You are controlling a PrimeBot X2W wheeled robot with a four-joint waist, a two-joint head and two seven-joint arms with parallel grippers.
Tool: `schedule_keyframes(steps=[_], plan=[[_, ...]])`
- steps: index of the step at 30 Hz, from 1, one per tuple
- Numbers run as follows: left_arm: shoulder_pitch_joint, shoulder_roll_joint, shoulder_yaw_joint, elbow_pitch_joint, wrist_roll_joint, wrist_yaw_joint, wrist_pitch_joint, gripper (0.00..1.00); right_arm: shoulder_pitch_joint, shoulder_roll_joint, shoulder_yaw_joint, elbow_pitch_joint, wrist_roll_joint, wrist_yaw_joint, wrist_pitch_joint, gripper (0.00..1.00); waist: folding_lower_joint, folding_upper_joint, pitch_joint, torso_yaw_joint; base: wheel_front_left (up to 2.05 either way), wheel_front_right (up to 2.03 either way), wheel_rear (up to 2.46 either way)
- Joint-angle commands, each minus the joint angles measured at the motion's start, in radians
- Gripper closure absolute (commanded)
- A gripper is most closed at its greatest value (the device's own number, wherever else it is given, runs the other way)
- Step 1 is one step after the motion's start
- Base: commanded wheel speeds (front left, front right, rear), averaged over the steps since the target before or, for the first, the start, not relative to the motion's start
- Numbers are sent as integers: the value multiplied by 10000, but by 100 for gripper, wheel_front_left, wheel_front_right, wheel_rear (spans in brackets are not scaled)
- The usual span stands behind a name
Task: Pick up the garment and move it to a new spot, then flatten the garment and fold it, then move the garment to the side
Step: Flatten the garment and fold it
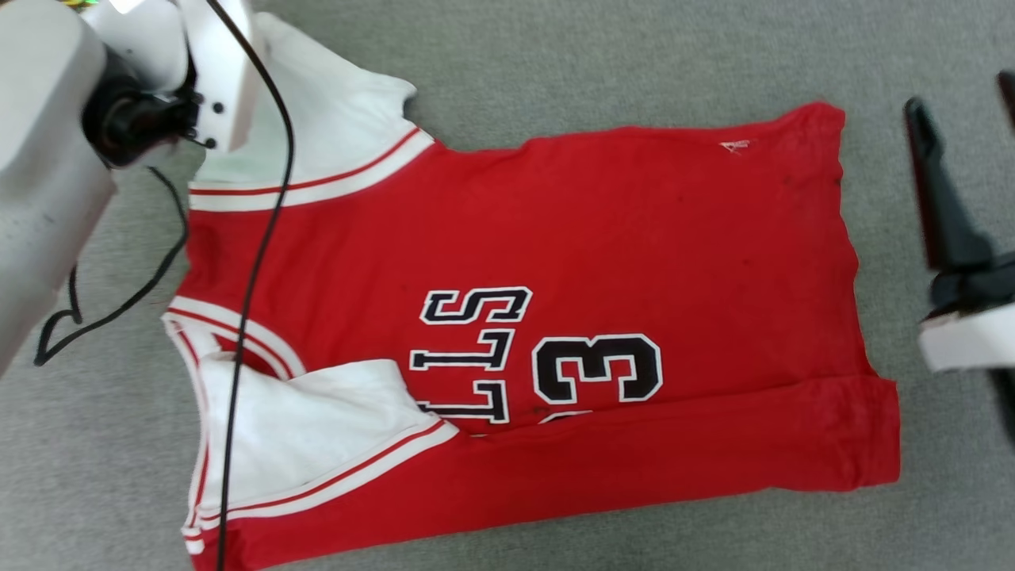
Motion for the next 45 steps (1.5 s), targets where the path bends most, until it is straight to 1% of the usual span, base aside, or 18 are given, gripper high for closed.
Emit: schedule_keyframes(steps=[1, 2, 5, 8, 10, 12, 14, 16, 18, 22, 25, 29, 32, 35, 36, 37, 38, 45], plan=[[155, -24, -66, -134, 7, -8, -242, 100, -265, -277, -31, 42, 133, -9, 305, 0, -1, 0, -274, 234, 0, 0, 0], [339, -39, -178, -577, -108, -8, -866, 100, -832, -1011, -15, 295, 611, -10, 1405, 0, -1, 0, -552, 438, 0, 0, 0], [437, -7, -412, -1037, 8, -9, -1382, 100, -1335, -1902, 231, 895, 1230, -9, 2862, 0, -1, 0, -761, 658, 0, 0, 0], [530, -12, -582, -1416, 29, -9, -1762, 100, -1778, -2734, 739, 1662, 2052, -9, 4657, 0, -1, 0, -904, 853, 0, 0, 0], [541, -17, -703, -1650, 92, -9, -1974, 100, -2147, -3127, 1041, 2115, 2729, -9, 5800, 0, -1, 0, -949, 963, 0, 0, 0], [561, -85, -733, -1860, 31, -9, -2170, 100, -2480, -3589, 1441, 2457, 3041, -9, 6757, 0, -1, 0, -941, 1099, 0, 0, 0], [533, -90, -805, -2051, 104, -9, -2313, 100, -2782, -3947, 1972, 2791, 3269, -9, 7535, 0, -1, 0, -913, 1219, 0, 0, 0], [482, -108, -830, -2196, 126, -10, -2434, 100, -3144, -4235, 2448, 3079, 3389, -9, 8066, 0, -1, 0, -852, 1335, 0, 0, 0], [430, -136, -850, -2335, 169, -10, -2538, 100, -3492, -4314, 2844, 3423, 3474, -9, 8387, 0, -1, 0, -765, 1452, 0, 0, 0], [318, -117, -885, -2543, 294, -10, -2666, 100, -4143, -4103, 3462, 4216, 3408, -9, 8496, 0, -1, 0, -572, 1653, 0, 0, 0], [257, -104, -862, -2687, 340, -7, -2798, 100, -4545, -3841, 3799, 4926, 3373, -9, 8353, 0, -1, 0, -417, 1790, 0, 0, 0], [285, -72, -842, -2858, 385, 39, -2943, 100, -4807, -3755, 4582, 5873, 3008, -9, 8111, 0, -1, 0, -266, 1913, 0, 0, 0], [363, -42, -830, -2921, 403, 73, -3053, 100, -4669, -3447, 5051, 6565, 3173, -6, 7915, 0, -1, 0, -208, 1964, 0, 0, 0], [454, -22, -807, -2948, 375, 107, -3160, 100, -4602, -3255, 5407, 6995, 3423, -2, 7556, 0, -1, 0, -191, 1984, 0, 0, 0], [492, 11, -805, -2945, 367, 110, -3179, 100, -4616, -3251, 5515, 7068, 3504, 7, 7387, 33, -1, 0, -210, 1978, 0, 0, 0], [528, 50, -785, -2926, 369, 138, -3253, 100, -4685, -3270, 5581, 7111, 3545, 7, 7163, 74, -1, 0, -248, 1962, 0, 0, 0], [569, 90, -767, -2910, 381, 148, -3313, 100, -4781, -3306, 5621, 7161, 3554, 7, 6938, 100, -1, 0, -300, 1935, 0, 0, 0], [1202, 399, -811, -2971, 311, 286, -3784, 100, -4961, -3776, 5986, 7335, 3664, -10, 5312, 100, -1, 0, -1020, 1763, 0, 0, 0]])
